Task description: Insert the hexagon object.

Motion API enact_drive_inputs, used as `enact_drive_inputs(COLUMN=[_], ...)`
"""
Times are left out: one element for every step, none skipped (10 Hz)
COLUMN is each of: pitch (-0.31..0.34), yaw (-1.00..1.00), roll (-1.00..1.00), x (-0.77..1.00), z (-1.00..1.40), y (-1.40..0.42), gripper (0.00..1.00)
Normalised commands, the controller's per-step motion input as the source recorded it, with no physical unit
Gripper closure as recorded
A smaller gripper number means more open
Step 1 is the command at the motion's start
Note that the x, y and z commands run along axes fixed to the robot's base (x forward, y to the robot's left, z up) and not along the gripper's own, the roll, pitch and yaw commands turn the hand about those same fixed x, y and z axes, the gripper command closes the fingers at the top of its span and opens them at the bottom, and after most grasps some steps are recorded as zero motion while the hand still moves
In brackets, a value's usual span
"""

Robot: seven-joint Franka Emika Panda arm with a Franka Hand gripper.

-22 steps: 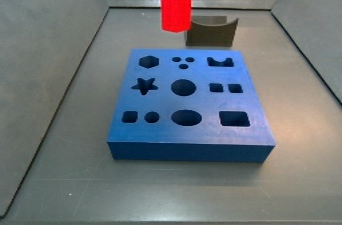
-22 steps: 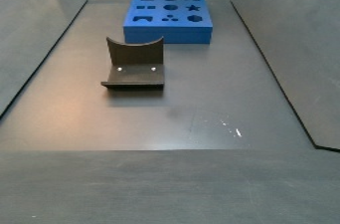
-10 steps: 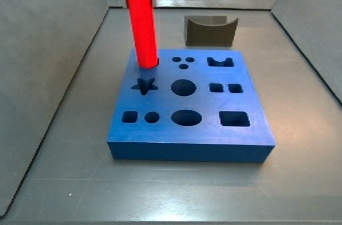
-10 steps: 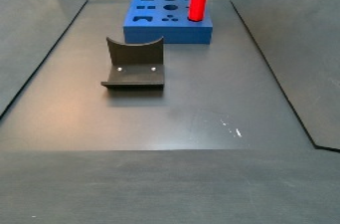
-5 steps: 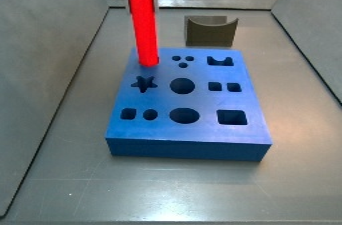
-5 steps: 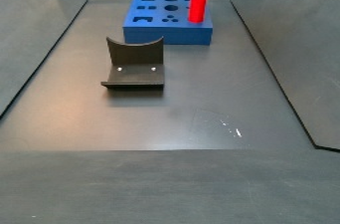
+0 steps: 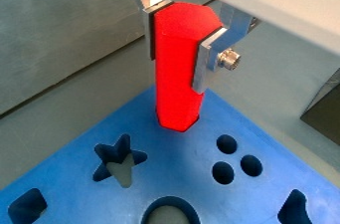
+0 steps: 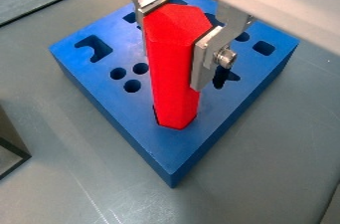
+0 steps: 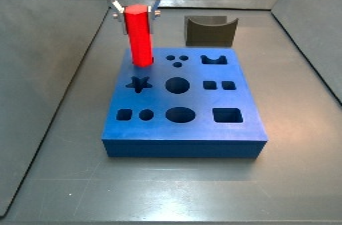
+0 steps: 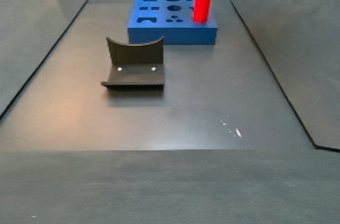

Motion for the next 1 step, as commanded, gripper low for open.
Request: enact_drive_inputs(pitch=[0.0], yaw=[0.0], roll=[0.0], x=[0.0], z=[0.0], y=[0.0], gripper=[1.0])
